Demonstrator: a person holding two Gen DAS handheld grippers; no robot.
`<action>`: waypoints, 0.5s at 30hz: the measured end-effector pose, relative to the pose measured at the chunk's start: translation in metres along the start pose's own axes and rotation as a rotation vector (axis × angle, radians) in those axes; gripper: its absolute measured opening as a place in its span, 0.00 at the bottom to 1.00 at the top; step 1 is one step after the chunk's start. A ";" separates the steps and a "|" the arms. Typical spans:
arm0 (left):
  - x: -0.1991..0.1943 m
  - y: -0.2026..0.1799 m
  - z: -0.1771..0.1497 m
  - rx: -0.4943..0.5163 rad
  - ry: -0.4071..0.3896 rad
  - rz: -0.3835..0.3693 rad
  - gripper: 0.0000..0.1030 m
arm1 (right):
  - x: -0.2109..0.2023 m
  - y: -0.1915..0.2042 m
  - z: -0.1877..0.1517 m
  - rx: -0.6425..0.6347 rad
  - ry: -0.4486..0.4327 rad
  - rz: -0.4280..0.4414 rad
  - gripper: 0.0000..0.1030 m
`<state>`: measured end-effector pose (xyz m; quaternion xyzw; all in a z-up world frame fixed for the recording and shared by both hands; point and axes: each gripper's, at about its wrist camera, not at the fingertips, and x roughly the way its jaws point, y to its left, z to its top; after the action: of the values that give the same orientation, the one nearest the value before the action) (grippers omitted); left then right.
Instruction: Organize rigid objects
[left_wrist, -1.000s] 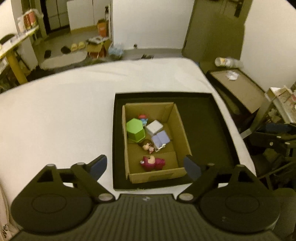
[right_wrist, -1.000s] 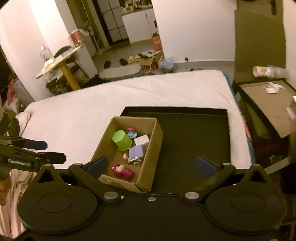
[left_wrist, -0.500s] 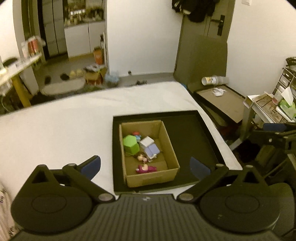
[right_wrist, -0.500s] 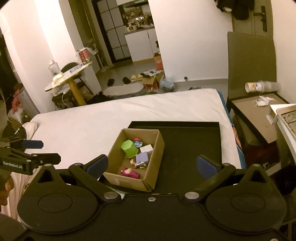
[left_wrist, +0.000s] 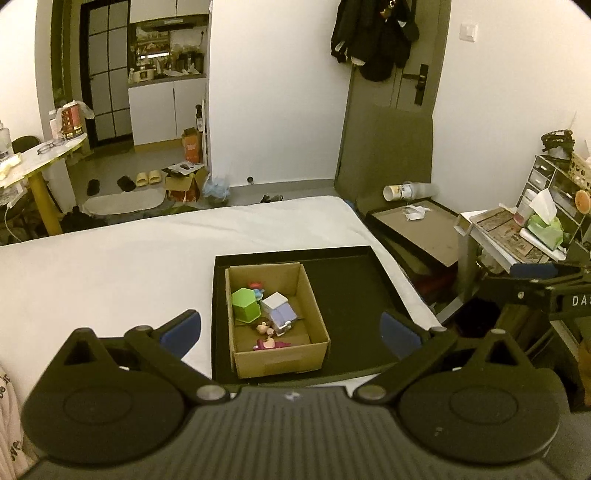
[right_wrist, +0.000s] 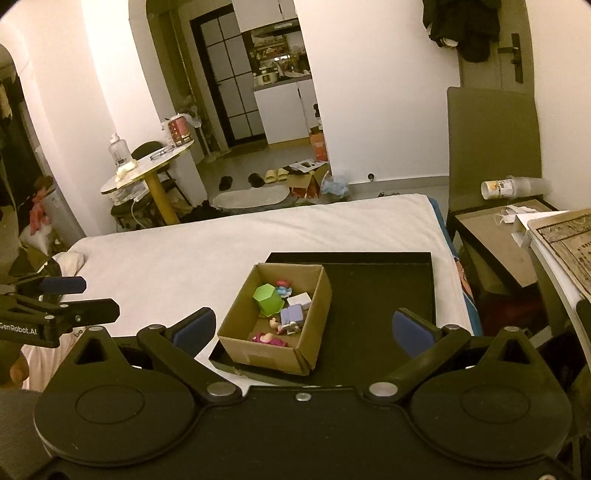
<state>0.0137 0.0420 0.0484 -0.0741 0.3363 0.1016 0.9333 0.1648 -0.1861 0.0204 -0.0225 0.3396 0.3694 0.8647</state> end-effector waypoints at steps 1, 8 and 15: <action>-0.002 -0.002 -0.002 0.003 -0.008 0.002 1.00 | -0.002 0.001 -0.001 0.002 -0.001 0.000 1.00; -0.016 -0.009 -0.013 -0.020 -0.038 -0.004 1.00 | -0.015 0.013 -0.013 -0.032 -0.001 0.031 1.00; -0.022 -0.013 -0.021 -0.026 -0.042 -0.011 1.00 | -0.022 0.021 -0.023 -0.027 0.002 0.058 1.00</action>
<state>-0.0124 0.0224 0.0472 -0.0860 0.3150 0.1023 0.9396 0.1271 -0.1908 0.0208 -0.0246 0.3360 0.3988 0.8529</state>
